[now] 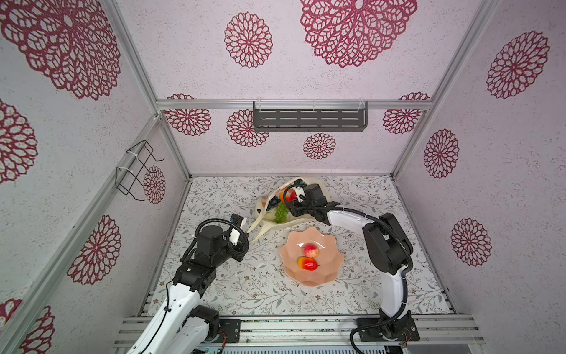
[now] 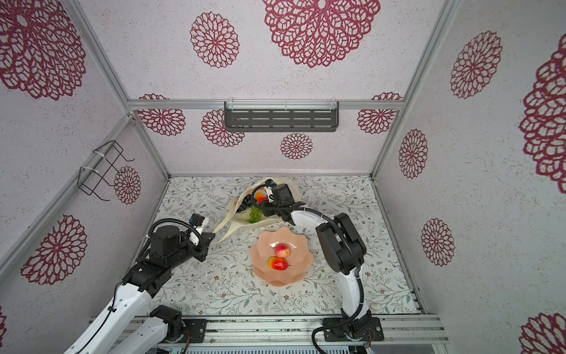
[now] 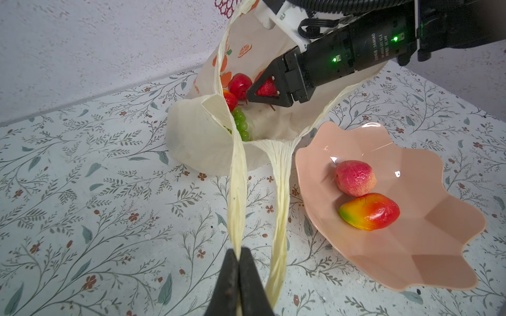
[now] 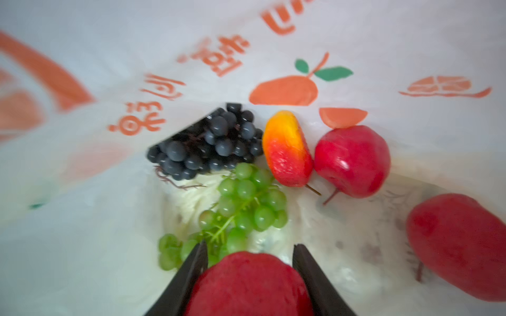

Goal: Take fruits out of the plastic bag
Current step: Take out the fake fruit from the plastic bag, then place the fake fruit on the plate.

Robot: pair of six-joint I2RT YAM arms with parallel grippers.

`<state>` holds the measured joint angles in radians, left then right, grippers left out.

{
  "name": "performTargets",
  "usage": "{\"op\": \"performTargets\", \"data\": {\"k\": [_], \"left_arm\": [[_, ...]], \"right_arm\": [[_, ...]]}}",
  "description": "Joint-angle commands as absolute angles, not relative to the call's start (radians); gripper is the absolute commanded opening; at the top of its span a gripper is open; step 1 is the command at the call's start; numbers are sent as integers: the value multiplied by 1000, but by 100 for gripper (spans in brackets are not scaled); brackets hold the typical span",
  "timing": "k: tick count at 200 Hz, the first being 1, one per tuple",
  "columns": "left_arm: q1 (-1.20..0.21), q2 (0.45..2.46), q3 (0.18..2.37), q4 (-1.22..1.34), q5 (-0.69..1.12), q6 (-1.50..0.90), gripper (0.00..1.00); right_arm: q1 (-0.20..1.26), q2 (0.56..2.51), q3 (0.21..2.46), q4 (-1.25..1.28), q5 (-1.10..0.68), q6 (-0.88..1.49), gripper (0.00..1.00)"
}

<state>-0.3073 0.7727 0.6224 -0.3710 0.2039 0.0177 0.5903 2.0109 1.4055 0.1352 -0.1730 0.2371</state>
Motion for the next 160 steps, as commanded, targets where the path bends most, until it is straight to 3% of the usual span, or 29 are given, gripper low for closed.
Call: {"op": "performTargets", "data": {"k": [1, 72, 160], "left_arm": [[-309, 773, 650, -342, 215, 21, 6], [-308, 792, 653, -339, 204, 27, 6], [-307, 804, 649, -325, 168, 34, 4]], "right_arm": [[597, 1928, 1349, 301, -303, 328, 34], [610, 1818, 1238, 489, -469, 420, 34], [632, 1532, 1040, 483, -564, 330, 36]]}}
